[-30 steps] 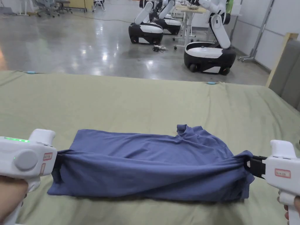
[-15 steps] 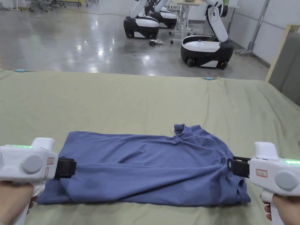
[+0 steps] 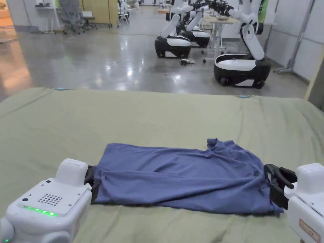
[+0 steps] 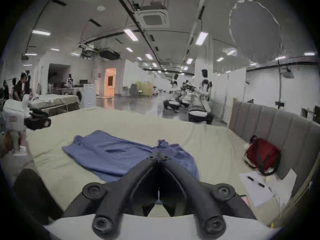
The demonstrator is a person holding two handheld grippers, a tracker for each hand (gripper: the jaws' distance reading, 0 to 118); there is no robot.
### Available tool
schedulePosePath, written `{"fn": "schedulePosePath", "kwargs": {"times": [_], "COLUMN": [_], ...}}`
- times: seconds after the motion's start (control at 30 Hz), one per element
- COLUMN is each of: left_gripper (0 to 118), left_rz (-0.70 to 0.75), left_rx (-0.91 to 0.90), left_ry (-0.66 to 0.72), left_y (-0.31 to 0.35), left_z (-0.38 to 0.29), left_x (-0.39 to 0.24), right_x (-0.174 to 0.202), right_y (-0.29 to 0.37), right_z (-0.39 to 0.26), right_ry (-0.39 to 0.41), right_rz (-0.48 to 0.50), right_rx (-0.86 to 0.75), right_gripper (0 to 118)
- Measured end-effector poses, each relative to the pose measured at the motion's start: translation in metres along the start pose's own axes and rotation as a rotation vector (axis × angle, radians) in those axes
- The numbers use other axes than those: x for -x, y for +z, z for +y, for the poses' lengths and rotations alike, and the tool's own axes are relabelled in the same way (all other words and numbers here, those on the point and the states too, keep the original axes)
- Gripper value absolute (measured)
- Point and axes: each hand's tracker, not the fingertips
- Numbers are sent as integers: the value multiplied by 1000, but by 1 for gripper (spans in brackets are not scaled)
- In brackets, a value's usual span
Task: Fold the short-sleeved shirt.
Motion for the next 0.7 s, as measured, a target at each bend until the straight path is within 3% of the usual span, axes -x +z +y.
{"fn": "schedulePosePath", "kwargs": {"times": [0.1, 0.27, 0.3, 0.33, 0.37, 0.4, 0.6, 0.67, 0.7], "left_gripper": [2, 4, 17, 47, 89, 116, 112, 100, 87], "left_rz": [53, 67, 54, 20, 2, 1, 40, 11, 20], "left_rx": [83, 264, 298, 348, 394, 394, 449, 518, 577], "left_ry": [95, 142, 153, 162, 165, 160, 126, 134, 121], "left_y": [-15, -49, -53, -63, -77, -87, -155, -176, -184], "left_z": [-6, -23, -24, -28, -34, -40, -53, -58, -62], "left_x": [38, 67, 59, 60, 59, 57, 49, 48, 46], "right_x": [5, -4, -7, -10, -14, -17, -44, -54, -59], "right_y": [6, 3, 2, 0, -2, -6, -14, -17, -19], "right_z": [-2, -6, -8, -11, -14, -16, -34, -36, -38], "right_ry": [46, 21, 19, 19, 16, 9, 5, -7, -14], "right_rz": [-19, -18, -26, -35, -41, -48, -114, -142, -159], "right_rx": [4, 42, 54, 65, 82, 113, 221, 257, 285], "right_gripper": [4, 4, 4, 4, 4, 4, 4, 4, 4]}}
